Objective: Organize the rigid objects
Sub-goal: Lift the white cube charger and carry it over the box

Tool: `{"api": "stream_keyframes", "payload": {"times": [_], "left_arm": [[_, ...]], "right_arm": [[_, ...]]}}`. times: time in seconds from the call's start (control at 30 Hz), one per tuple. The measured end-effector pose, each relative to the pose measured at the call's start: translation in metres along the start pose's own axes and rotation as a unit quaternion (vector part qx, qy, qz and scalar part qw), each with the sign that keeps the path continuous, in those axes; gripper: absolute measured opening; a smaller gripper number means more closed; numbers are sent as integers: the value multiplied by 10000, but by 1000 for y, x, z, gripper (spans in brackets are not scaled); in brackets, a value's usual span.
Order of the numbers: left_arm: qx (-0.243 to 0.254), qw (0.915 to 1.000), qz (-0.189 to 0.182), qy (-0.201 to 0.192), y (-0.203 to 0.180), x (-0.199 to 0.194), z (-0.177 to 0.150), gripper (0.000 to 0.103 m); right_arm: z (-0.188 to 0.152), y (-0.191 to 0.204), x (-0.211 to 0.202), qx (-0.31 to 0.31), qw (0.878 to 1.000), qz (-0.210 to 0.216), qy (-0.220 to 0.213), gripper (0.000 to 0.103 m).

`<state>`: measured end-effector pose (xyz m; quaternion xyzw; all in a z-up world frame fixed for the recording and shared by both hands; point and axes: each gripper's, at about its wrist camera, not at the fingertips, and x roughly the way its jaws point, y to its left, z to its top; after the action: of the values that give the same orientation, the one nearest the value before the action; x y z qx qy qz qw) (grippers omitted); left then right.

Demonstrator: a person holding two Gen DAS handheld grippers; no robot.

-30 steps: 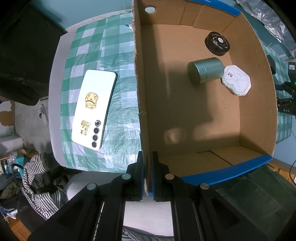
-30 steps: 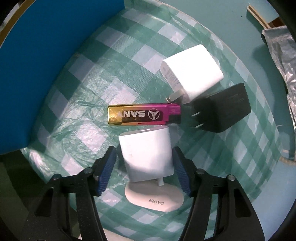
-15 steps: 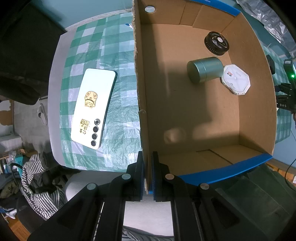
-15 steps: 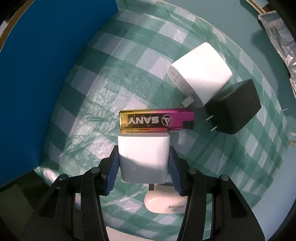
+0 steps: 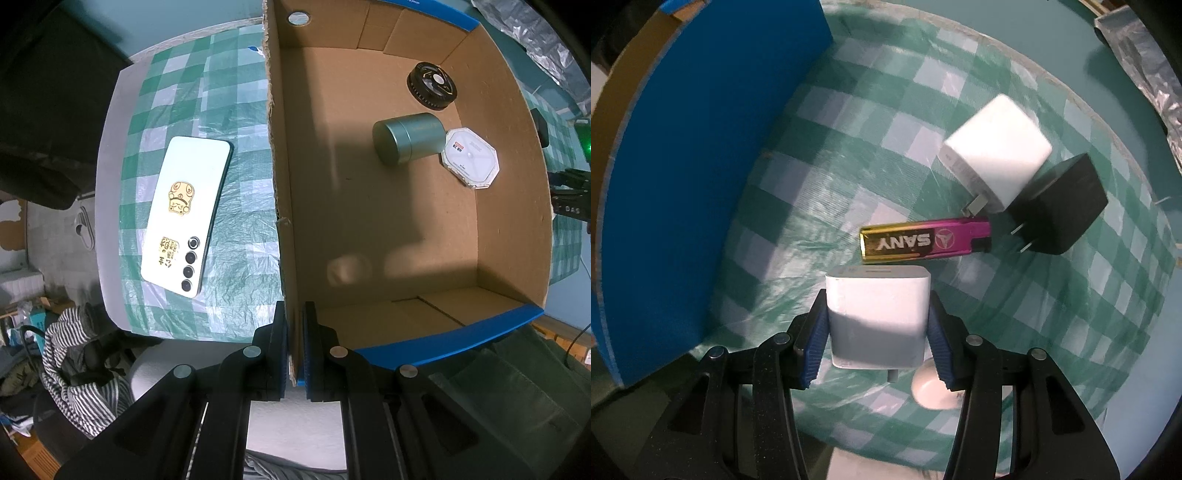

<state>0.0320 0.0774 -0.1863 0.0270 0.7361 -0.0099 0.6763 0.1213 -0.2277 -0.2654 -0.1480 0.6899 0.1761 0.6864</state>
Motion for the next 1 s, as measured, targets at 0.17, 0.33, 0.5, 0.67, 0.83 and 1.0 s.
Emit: {"api": "stream_keyframes", "payload": {"times": [0.17, 0.33, 0.5, 0.67, 0.83, 1.0], "left_arm": [[4, 10000, 2, -3, 0, 0, 0, 5], [7, 10000, 2, -1, 0, 0, 0, 5], [10, 10000, 1, -3, 0, 0, 0, 5], [12, 10000, 2, -7, 0, 0, 1, 5], [13, 10000, 4, -11, -1, 1, 1, 5], [7, 10000, -2, -10, -1, 1, 1, 5]], "right_arm": [[3, 5, -22, 86, 9997, 124, -187, 50], [13, 18, -48, 19, 9991, 172, -374, 50], [10, 22, -70, -20, 9981, 272, -553, 50], [17, 33, -90, -115, 9969, 324, -703, 50], [24, 46, -106, -199, 9958, 399, -803, 50], [34, 61, -118, -360, 9942, 457, -910, 50]]}}
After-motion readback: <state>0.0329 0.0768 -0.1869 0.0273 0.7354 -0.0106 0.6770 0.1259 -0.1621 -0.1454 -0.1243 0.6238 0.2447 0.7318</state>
